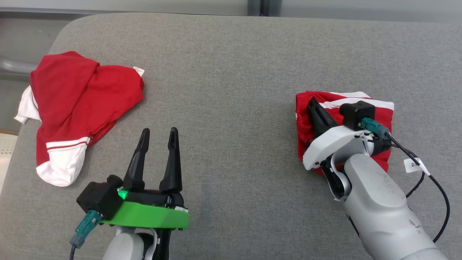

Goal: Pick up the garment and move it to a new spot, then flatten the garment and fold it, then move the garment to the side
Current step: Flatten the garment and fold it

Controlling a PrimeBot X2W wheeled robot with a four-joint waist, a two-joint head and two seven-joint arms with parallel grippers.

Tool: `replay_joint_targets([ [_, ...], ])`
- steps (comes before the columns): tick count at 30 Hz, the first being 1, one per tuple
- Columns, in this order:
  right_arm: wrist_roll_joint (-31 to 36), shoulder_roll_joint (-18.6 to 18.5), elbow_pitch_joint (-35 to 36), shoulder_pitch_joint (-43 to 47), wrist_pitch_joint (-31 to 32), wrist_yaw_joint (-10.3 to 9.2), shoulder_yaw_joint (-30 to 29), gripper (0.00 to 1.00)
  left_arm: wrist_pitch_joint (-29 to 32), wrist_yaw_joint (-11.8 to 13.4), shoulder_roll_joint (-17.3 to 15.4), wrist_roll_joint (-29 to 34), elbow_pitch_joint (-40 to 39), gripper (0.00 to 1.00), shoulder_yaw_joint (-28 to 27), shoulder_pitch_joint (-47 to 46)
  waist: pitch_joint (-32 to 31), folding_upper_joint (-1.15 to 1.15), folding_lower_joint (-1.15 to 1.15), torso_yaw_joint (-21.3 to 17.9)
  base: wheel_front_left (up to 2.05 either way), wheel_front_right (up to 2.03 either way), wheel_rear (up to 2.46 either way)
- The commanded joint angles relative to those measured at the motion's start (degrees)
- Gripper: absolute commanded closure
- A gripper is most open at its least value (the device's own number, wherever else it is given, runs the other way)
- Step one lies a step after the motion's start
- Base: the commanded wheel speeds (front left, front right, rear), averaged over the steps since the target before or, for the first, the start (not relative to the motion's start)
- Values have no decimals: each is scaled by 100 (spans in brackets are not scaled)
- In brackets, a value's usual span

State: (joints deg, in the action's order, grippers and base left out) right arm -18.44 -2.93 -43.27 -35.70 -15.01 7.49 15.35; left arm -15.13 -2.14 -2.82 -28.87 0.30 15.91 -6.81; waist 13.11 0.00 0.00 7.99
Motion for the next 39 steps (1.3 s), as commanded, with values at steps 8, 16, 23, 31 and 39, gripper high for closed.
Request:
replay_joint_targets([
  [8,166,-173,857,826,-18,0,-261,62,-2,-121,-15,245,166,0,43,-137,-379,0,0,-497,0,0,0],
  [16,137,-276,1629,1444,-12,0,-731,58,-2,-104,-15,257,196,0,63,26,-586,0,0,-788,0,0,0],
  [23,379,-225,2677,2181,-16,0,-1280,26,-2,-24,-16,186,110,0,7,281,-756,0,0,-919,0,0,0],
  [31,495,-92,3451,2976,-18,0,-1384,0,-2,34,-16,421,297,0,-283,569,-914,0,0,-944,0,0,0],
  [39,459,-20,3746,3327,-19,0,-1438,0,-2,96,-15,674,408,0,-618,834,-977,0,0,-928,0,0,0],
])
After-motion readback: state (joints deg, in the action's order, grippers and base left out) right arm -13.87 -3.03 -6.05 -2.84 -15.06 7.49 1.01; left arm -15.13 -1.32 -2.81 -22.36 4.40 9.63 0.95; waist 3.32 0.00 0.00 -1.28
